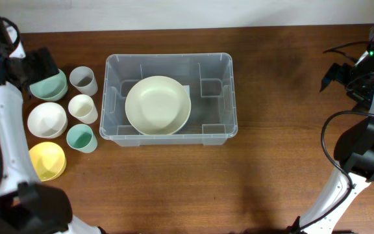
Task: Pack container
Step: 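Move the left gripper to the white bowl's rim, then grip the white bowl rim with the left gripper and lift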
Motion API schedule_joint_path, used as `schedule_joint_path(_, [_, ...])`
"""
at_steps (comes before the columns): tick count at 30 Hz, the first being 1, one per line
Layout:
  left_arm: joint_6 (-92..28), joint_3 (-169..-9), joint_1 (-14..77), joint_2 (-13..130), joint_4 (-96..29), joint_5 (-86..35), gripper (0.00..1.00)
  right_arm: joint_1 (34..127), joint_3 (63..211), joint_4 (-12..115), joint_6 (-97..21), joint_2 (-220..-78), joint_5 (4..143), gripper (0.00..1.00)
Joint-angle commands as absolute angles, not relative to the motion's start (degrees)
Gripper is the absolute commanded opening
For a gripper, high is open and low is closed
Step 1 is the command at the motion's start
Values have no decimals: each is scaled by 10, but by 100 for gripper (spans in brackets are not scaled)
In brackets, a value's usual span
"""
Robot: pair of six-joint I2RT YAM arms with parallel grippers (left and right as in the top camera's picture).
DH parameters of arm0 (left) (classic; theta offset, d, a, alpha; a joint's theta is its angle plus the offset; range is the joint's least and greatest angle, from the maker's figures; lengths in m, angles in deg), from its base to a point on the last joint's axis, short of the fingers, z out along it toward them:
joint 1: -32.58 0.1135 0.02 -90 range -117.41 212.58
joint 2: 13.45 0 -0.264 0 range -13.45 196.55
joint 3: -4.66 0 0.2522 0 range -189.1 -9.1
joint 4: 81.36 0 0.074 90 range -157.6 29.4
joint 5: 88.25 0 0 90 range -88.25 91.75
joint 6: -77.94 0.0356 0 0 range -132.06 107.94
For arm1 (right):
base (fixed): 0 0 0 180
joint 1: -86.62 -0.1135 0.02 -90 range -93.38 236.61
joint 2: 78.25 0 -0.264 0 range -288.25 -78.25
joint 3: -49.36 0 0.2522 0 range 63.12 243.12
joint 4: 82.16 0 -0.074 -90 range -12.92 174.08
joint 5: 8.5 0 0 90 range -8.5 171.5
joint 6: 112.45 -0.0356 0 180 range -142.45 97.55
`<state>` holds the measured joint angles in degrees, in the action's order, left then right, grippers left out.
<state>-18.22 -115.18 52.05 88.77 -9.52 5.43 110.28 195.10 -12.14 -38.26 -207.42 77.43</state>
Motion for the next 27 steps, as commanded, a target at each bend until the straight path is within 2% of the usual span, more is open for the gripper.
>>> schedule_joint_path(1, [-232,-1160,569,934,-85,61,100,1106,1949,-121,-379,-2051,777,99])
schedule_joint_path(8, [-232,-1160,629,1029,-48,54,100,1106,1949,-121,-379,-2051,777,99])
schedule_joint_path(27, [-228,-1160,632,1163,8,57,99,1106,1949,-121,-379,-2051,777,99])
